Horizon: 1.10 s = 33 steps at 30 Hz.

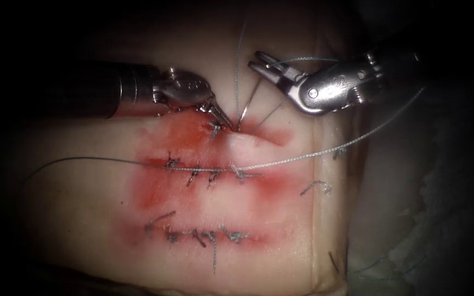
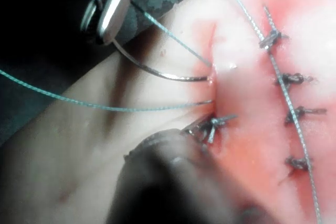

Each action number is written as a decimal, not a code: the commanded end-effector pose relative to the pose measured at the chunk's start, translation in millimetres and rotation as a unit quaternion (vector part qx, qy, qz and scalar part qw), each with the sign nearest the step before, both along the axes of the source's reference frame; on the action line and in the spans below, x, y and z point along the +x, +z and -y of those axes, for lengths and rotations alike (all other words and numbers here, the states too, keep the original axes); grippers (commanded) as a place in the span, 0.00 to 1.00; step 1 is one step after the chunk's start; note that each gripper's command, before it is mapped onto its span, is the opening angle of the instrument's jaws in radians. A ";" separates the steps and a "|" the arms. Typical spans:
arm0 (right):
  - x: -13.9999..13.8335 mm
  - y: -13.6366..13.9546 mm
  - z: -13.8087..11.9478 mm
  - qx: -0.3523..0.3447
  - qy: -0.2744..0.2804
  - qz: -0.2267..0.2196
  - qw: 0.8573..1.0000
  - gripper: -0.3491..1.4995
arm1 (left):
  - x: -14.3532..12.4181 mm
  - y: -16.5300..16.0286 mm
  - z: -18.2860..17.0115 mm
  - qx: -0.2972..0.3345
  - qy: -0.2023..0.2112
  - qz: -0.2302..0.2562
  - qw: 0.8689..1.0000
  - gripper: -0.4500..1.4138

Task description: Wound Closure

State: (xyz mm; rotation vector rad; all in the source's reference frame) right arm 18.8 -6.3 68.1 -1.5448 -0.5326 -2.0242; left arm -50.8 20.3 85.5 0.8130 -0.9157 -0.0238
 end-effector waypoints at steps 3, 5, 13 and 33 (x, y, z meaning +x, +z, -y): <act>0.7 0.3 0.2 0.007 0.001 -0.001 1.000 0.00 | -0.7 0.3 -0.7 -0.002 -0.001 0.001 1.000 0.00; 0.6 0.3 0.2 0.012 0.004 -0.003 1.000 0.00 | -0.7 0.3 -0.7 -0.002 -0.001 0.001 1.000 0.00; 0.5 0.5 0.4 0.036 0.010 0.000 0.999 0.00 | -0.7 0.3 -0.7 -0.001 0.000 0.001 1.000 0.00; -1.2 3.4 1.8 0.172 0.007 -0.019 0.985 0.00 | -0.6 -4.2 -4.0 0.039 -0.051 0.047 0.997 0.00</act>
